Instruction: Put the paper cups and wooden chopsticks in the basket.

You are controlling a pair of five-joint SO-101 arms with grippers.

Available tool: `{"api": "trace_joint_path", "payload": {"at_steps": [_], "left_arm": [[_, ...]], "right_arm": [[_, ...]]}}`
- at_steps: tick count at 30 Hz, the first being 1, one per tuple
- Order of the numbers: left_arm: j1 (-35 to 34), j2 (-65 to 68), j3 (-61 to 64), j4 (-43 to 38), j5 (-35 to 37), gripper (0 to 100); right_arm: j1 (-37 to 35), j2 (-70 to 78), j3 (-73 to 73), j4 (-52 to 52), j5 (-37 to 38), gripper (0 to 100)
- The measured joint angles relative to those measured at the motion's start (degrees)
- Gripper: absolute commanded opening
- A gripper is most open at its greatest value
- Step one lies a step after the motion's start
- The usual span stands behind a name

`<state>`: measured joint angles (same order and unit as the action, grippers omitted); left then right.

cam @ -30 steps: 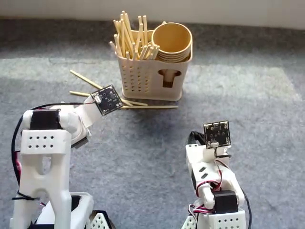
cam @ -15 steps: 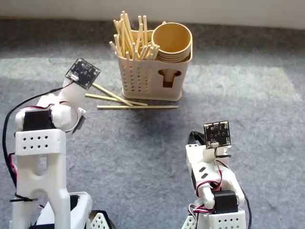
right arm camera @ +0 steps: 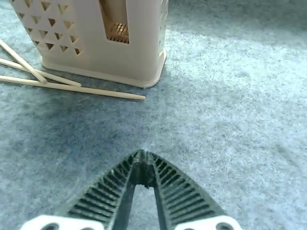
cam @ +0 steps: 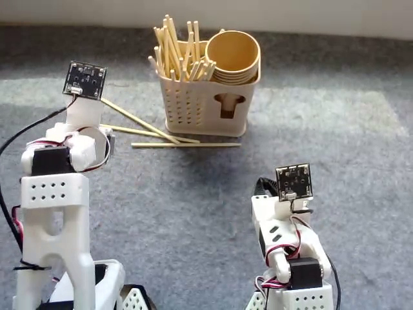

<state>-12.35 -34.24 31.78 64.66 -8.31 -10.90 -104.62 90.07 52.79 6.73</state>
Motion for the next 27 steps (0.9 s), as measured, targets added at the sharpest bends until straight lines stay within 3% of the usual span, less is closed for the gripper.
{"api": "trace_joint_path", "payload": {"at_steps": [9, 21, 27], "left_arm": [[0.00, 21.19, -13.63, -0.26, 6.42, 13], [0.00, 42.90, -29.98, -0.70, 27.16, 13], [1.14, 51.52, -35.16, -0.88, 29.63, 12]], "right_arm": [[0.00, 0.00, 0.00, 0.00, 0.00, 0.6], [0.00, -0.18, 3.87, -2.29, 3.43, 0.6], [0.09, 0.00, 5.36, -5.01, 3.87, 0.6]]}}
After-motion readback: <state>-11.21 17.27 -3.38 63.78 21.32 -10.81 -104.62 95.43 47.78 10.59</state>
